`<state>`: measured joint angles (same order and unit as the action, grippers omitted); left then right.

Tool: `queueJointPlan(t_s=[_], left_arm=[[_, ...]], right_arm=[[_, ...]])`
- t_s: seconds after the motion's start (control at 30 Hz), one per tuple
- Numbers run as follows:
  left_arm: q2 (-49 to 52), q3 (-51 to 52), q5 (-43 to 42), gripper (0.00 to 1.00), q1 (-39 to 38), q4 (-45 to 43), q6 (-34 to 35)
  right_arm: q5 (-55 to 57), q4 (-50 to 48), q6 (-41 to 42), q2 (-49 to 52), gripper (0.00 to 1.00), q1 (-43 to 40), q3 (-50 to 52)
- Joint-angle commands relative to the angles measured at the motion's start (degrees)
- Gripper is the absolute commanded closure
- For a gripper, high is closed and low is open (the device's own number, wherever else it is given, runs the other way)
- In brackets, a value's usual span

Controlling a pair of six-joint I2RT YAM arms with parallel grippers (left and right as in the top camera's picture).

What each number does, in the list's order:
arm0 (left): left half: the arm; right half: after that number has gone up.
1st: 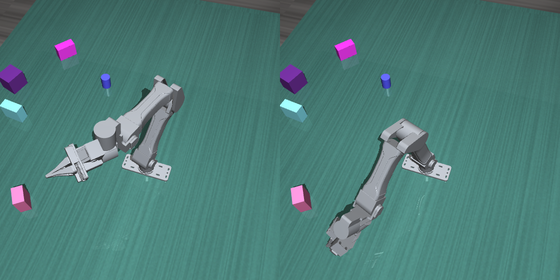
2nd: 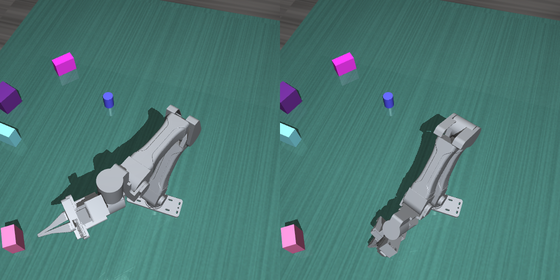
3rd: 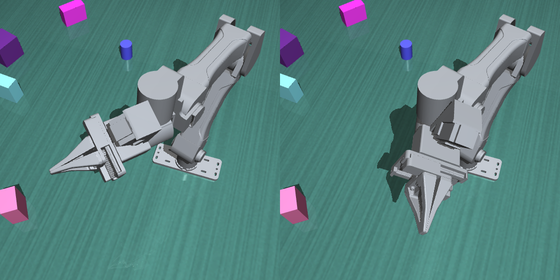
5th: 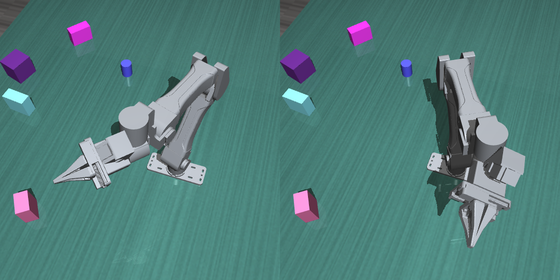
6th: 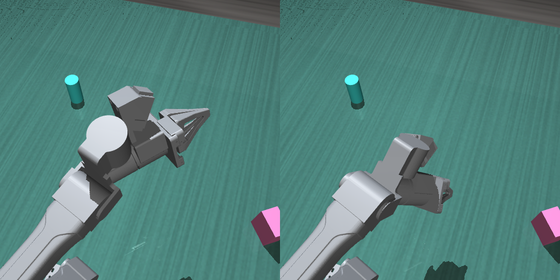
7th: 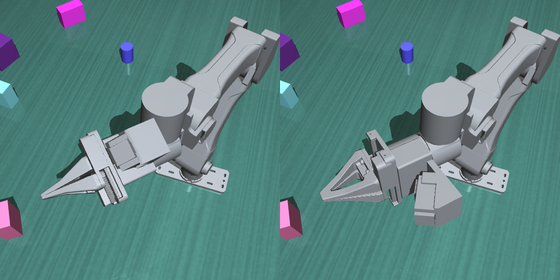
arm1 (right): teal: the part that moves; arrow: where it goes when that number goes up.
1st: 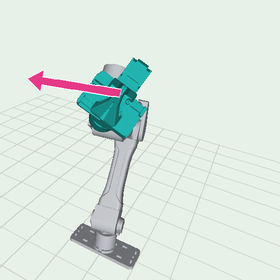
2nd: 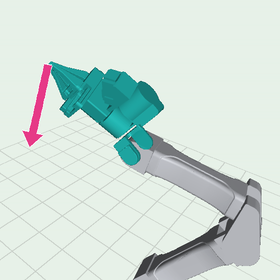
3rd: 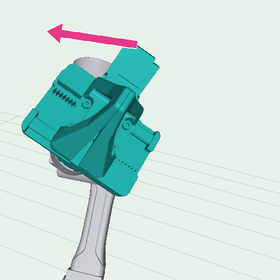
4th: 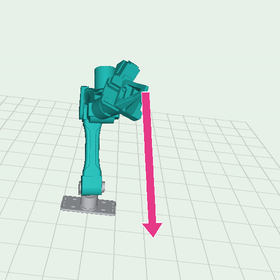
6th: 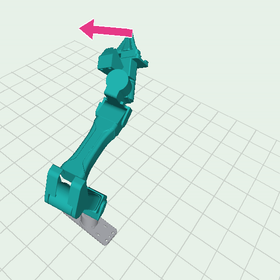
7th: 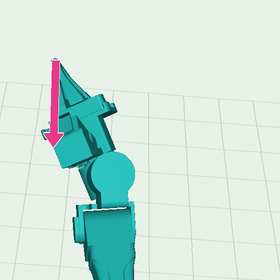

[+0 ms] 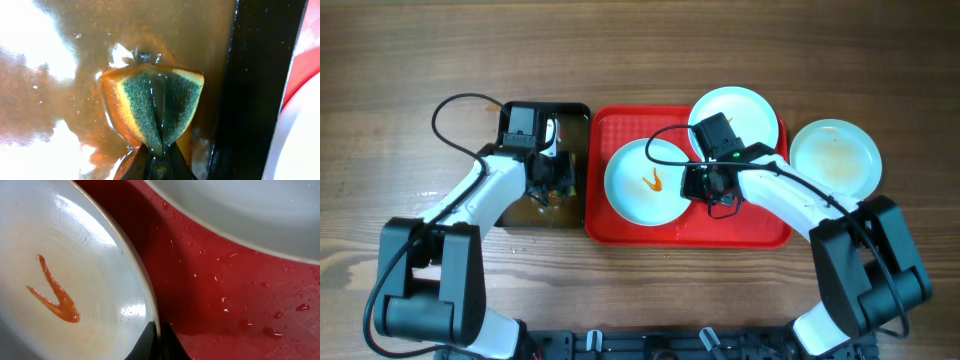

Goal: Clean dirty plates on tray and stack at the side
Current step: 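Grasp the sponge in the black tray with the left gripper and lift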

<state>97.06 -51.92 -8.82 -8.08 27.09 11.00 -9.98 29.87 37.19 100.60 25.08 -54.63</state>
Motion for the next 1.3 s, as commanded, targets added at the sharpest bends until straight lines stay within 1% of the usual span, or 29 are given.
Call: queueJointPlan(t_s=[0.0, 0.07, 0.13, 0.2, 0.23, 0.27, 0.3, 0.33, 0.37, 0.47, 0.67, 0.73, 1.1, 1.2, 1.27], left_arm=[[0.44, 1.42, -0.31, 0.96, -0.15, 0.26, -0.13], [1.53, 1.42, -0.33, 0.94, -0.24, 0.24, -0.11], [2.99, 1.42, -0.33, 0.9, -0.37, -0.22, -0.09], [3.89, 1.42, -0.33, 0.88, -0.72, -0.81, -0.09], [3.91, 1.42, -0.35, 0.85, -0.87, -0.96, -0.07], [3.89, 1.42, -0.35, 0.85, -0.94, -1.09, -0.07], [3.89, 1.42, -0.35, 0.85, -0.94, -1.29, -0.07], [3.89, 1.4, -0.35, 0.92, -0.92, -1.4, -0.09], [3.87, 1.4, -0.66, 0.96, -0.94, -1.4, -0.07], [2.38, 0.92, -2.29, 0.96, -0.92, -1.18, 0.15], [-7.93, -0.24, -2.27, 0.96, -0.92, -0.74, 0.39], [-10.21, -0.24, -2.29, 0.96, -0.92, -0.76, 2.19], [-11.23, -0.24, -2.78, 0.96, -0.92, -0.79, 2.95], [-11.1, -0.22, -10.36, 0.96, -1.03, -1.64, 2.99], [-10.32, -0.22, -15.1, 0.96, -1.88, -2.91, 5.55]], right_arm=[[2.01, 0.22, -1.18, -0.44, 0.95, 0.24, 0.52], [2.01, 0.24, -1.2, -0.44, 0.95, 0.24, 0.52], [2.01, 0.24, -1.18, -0.44, 0.95, 0.24, 0.52], [2.01, 0.24, -1.18, -0.44, 0.95, 0.24, 0.52], [2.03, 0.24, -1.18, -0.44, 0.95, 0.24, 0.52], [2.01, 0.24, -1.2, -0.44, 0.96, 0.24, 0.52], [2.01, 0.26, -1.2, -0.44, 0.95, 0.24, 0.52], [2.01, 0.26, -1.18, -0.44, 0.95, 0.24, 0.52], [2.01, 0.28, -1.2, -0.44, 0.95, 0.24, 0.52], [2.03, 0.35, -1.22, -0.44, 0.95, 0.24, 0.52], [2.03, 0.39, -1.22, -0.44, 0.95, 0.24, 0.52], [2.03, 0.42, -1.2, -0.44, 0.95, 0.24, 0.52], [2.03, 0.42, -1.2, -0.44, 0.95, 0.24, 0.52], [1.92, 0.42, -1.2, -0.44, 0.95, 0.24, 0.52], [1.53, 0.39, -1.22, -0.44, 0.96, 0.24, 0.52]])
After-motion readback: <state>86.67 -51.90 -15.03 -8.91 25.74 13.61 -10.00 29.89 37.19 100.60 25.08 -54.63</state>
